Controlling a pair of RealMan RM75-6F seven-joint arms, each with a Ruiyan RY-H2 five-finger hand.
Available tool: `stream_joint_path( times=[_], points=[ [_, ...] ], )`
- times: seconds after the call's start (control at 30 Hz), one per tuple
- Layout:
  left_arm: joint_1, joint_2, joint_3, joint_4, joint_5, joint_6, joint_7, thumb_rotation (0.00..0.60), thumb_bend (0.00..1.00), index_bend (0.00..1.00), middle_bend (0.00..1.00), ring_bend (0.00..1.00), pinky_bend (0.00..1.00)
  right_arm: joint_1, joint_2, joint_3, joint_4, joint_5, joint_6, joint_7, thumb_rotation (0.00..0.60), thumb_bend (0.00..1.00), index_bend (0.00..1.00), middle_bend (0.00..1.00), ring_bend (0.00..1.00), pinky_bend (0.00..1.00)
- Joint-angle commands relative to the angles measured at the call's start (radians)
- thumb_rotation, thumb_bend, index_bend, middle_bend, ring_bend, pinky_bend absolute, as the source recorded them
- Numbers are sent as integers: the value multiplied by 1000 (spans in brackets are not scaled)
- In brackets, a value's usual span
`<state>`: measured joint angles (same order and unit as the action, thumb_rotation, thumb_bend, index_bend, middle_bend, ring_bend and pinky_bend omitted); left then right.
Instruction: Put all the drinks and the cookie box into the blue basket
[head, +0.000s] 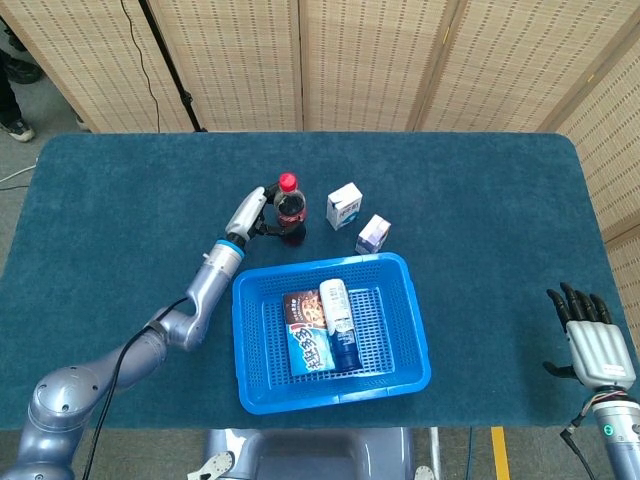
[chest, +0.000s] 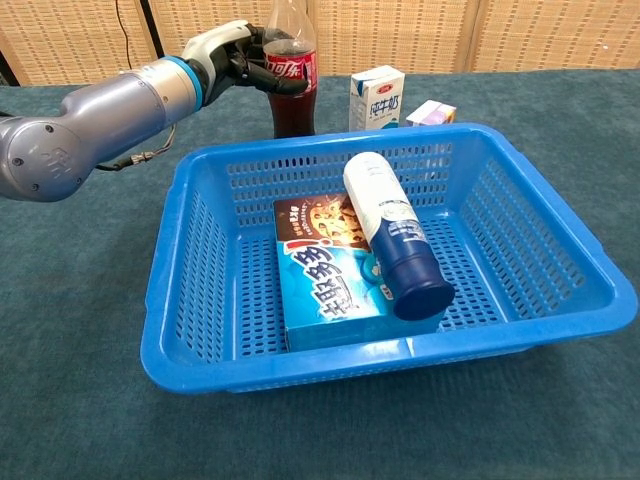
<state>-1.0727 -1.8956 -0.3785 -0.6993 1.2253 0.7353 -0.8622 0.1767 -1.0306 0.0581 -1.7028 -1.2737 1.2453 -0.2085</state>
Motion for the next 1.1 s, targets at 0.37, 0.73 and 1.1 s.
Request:
stream_joint_path(
  times=[0.37,0.73,1.1],
  points=[
    [96,197,16,-331,147,308,124,600,706,706,443,420,423,-2,1,-7,-11,-15,7,-4,600,0,0,0,0,0],
    [235,463,240,-702,571,639,483,600,707,700,443,418,467,-11,7,-13,-22,-43,31,-3,600,0,0,0,0,0],
    [250,463,345,-669,782,697,765,600,706,698,443,405,473,-13,5,-17,-35,-58,41,-17,600,0,0,0,0,0]
  ],
)
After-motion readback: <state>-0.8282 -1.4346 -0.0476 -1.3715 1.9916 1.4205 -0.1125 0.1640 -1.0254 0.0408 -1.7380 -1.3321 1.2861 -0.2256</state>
